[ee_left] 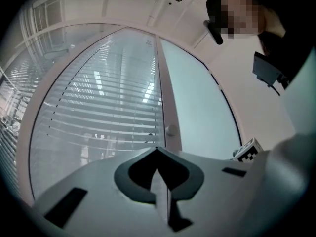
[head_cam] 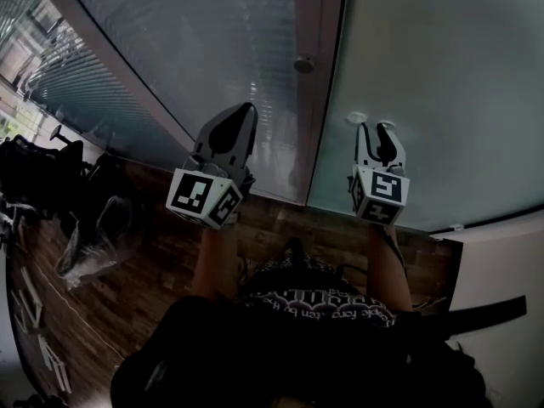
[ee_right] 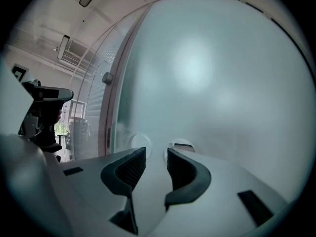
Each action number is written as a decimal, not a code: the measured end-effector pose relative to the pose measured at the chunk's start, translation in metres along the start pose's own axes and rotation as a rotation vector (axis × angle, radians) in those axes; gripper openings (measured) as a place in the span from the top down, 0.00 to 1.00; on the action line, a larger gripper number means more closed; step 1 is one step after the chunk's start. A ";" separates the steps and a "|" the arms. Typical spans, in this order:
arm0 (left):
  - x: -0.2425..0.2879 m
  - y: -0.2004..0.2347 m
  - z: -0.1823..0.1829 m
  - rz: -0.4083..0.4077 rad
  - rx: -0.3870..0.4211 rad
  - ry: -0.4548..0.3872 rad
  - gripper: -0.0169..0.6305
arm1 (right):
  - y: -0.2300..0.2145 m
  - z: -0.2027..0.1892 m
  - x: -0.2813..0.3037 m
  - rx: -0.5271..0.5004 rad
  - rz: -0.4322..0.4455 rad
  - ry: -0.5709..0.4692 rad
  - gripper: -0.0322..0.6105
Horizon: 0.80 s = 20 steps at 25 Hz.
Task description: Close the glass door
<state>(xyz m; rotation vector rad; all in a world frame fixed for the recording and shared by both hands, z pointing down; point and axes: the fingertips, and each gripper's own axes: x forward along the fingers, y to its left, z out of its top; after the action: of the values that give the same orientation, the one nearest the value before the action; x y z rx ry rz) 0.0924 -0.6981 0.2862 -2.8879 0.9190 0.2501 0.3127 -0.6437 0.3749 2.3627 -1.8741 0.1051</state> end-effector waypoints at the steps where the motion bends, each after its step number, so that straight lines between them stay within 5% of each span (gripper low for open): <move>1: -0.001 -0.002 0.001 0.001 0.000 -0.002 0.97 | 0.000 -0.001 -0.004 -0.002 0.002 -0.003 0.75; 10: -0.015 -0.028 0.004 -0.017 0.006 -0.010 0.97 | -0.008 0.016 -0.031 0.016 0.017 -0.083 0.77; 14: -0.019 -0.033 0.008 -0.019 0.021 -0.015 0.97 | -0.008 0.028 -0.041 -0.009 0.013 -0.113 0.94; 20: -0.029 -0.034 0.011 -0.002 0.011 -0.014 0.97 | 0.002 0.042 -0.055 -0.034 0.053 -0.162 0.95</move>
<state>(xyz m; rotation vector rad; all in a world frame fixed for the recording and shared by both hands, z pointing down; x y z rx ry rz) 0.0873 -0.6521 0.2827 -2.8731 0.9127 0.2640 0.2973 -0.5971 0.3266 2.3638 -1.9927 -0.1163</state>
